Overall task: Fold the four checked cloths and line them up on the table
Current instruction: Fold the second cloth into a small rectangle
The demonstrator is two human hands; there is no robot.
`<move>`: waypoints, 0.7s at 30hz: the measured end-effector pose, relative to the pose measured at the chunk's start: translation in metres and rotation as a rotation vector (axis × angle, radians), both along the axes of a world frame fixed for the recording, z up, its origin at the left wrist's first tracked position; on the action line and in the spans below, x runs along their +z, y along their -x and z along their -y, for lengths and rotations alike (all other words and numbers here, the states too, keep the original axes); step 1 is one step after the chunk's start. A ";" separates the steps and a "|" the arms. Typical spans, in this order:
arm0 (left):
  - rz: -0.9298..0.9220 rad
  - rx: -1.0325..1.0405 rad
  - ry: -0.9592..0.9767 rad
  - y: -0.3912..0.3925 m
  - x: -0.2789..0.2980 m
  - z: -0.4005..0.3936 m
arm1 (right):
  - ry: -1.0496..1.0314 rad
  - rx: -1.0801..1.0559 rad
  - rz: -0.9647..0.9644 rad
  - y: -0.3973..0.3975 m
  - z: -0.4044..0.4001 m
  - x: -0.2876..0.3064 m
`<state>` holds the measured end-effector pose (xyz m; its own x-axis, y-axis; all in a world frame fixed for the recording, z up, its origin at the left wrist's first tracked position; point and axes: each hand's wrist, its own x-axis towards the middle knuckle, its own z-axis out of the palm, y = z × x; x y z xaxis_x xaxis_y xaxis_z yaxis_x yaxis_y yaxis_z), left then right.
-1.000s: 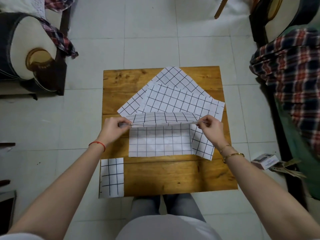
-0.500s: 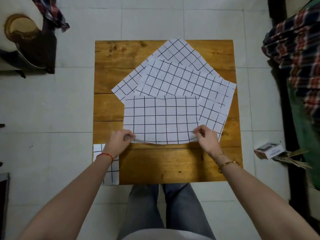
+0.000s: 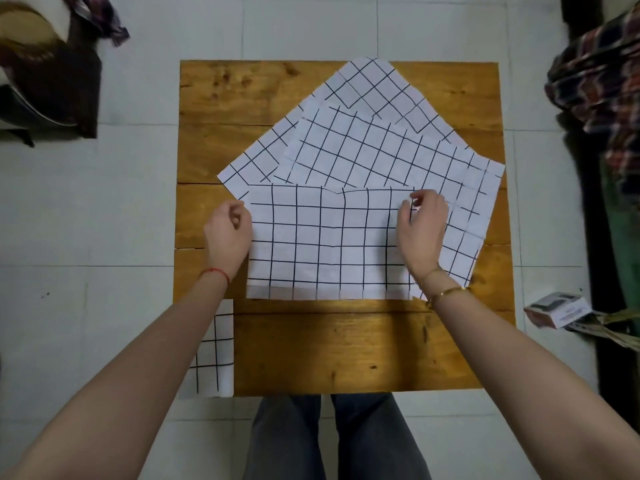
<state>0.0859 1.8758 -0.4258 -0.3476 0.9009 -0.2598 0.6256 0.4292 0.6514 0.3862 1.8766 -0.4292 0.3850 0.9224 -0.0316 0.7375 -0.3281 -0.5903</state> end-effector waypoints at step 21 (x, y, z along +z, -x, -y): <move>0.261 0.217 0.273 -0.001 -0.036 -0.071 | 0.330 -0.513 -0.484 -0.027 -0.066 -0.033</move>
